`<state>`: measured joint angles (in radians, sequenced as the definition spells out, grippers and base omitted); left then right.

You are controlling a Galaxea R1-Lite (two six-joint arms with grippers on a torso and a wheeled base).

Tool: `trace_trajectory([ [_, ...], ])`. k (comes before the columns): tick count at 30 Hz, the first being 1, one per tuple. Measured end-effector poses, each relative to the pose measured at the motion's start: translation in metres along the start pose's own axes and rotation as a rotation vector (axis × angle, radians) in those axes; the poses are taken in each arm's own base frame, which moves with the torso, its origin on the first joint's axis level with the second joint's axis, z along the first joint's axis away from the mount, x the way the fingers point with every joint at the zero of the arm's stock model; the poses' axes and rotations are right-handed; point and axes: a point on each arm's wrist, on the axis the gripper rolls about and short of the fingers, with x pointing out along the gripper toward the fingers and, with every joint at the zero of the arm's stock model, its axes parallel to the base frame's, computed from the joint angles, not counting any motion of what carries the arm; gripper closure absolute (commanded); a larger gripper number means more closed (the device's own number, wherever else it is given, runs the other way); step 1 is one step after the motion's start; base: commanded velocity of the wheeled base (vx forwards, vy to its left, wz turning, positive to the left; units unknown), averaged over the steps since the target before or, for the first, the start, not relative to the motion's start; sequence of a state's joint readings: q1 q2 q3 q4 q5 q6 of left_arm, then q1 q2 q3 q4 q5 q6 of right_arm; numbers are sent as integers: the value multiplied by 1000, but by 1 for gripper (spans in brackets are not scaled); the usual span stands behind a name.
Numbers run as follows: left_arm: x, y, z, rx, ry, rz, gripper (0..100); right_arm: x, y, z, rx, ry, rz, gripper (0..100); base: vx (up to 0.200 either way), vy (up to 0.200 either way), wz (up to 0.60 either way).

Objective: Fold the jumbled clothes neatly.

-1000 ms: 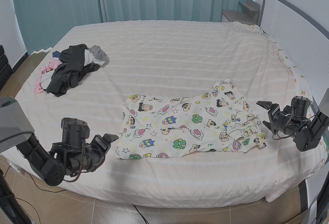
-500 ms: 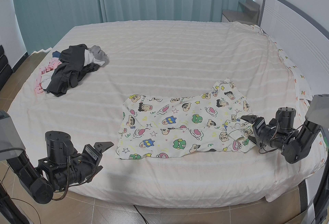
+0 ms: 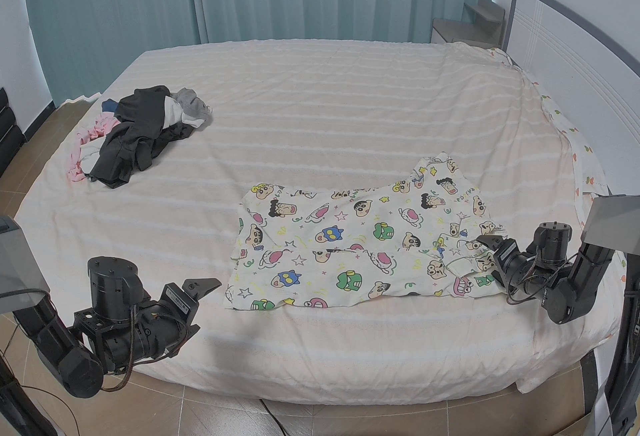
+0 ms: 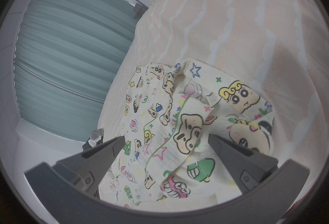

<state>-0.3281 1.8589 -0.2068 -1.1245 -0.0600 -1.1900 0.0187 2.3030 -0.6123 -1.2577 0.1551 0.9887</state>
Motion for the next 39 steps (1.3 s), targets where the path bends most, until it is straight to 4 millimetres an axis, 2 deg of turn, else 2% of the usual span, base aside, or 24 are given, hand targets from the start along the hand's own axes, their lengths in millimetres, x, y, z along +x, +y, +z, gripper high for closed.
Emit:
trace_trajectory([
  [13, 0, 0, 0, 0, 1, 2, 0, 7, -15, 4, 10, -11, -30, 0, 0, 0, 0],
  [17, 0, 0, 0, 0, 1, 2, 0, 1, -8, 7, 6, -25, -9, 0, 0, 0, 0],
  [23, 0, 0, 0, 1, 1, 3, 0, -22, 18, 14, -8, -50, 58, 0, 0, 0, 0],
  [28, 1, 0, 0, 1, 1, 3, 0, -32, 32, 6, -23, -34, 90, 0, 0, 0, 0],
  [39, 1, 1, 0, 3, 0, 5, 0, -18, 14, -28, 9, 64, 7, 0, 0, 0, 0],
])
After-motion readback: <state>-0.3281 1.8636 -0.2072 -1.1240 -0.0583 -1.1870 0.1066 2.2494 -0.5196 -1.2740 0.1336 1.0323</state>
